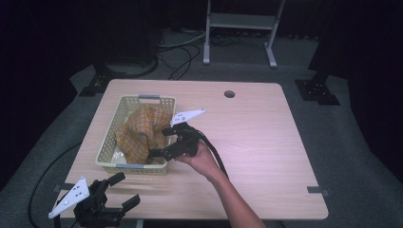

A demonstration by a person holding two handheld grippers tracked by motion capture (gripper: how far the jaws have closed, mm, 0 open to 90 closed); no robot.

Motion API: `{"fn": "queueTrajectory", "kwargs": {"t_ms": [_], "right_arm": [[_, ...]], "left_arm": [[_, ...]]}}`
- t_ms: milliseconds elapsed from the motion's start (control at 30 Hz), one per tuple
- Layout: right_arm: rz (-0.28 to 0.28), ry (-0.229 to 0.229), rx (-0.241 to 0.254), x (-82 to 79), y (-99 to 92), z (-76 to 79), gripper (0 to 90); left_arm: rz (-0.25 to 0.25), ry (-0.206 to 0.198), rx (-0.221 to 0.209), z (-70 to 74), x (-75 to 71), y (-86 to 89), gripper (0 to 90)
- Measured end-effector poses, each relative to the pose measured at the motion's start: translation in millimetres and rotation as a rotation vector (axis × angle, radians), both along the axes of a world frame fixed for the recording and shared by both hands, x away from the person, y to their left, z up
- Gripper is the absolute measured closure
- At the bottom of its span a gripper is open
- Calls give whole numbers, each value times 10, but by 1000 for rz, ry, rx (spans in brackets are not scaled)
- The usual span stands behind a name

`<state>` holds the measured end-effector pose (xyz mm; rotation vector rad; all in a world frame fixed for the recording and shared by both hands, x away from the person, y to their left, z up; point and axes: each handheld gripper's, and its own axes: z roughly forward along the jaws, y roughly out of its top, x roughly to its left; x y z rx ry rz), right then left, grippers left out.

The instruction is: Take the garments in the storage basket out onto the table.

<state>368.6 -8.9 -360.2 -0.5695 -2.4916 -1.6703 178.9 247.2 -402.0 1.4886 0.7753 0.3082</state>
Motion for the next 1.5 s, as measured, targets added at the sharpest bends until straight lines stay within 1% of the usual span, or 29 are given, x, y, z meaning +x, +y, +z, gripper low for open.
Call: {"fn": "queueTrajectory", "kwargs": {"t_ms": [67, 200, 300, 500, 633, 967, 1200, 1500], "right_arm": [[4, 1, -3, 6, 21, 3, 37], [13, -11, -9, 20, 69, 45, 37], [12, -12, 0, 33, 84, 68, 37], [11, -8, -4, 50, 109, 49, 38], [2, -7, 4, 67, 111, 46, 38], [16, -7, -13, 119, 220, 51, 38], [3, -5, -20, 170, 278, 42, 38], [-21, 3, -44, 222, 339, 20, 38]], "left_arm": [[0, 0, -2, 0, 0, -2, 26], [-2, -1, -2, 1, 1, -3, 26], [0, -2, -3, 5, -2, 0, 26], [-1, -2, -6, 5, -3, 6, 26], [-2, -4, -3, 6, -3, 6, 26], [-1, -3, -3, 4, -2, 11, 26], [-1, -5, -10, 8, -3, 10, 26], [0, -5, -8, 7, -2, 21, 26]]}}
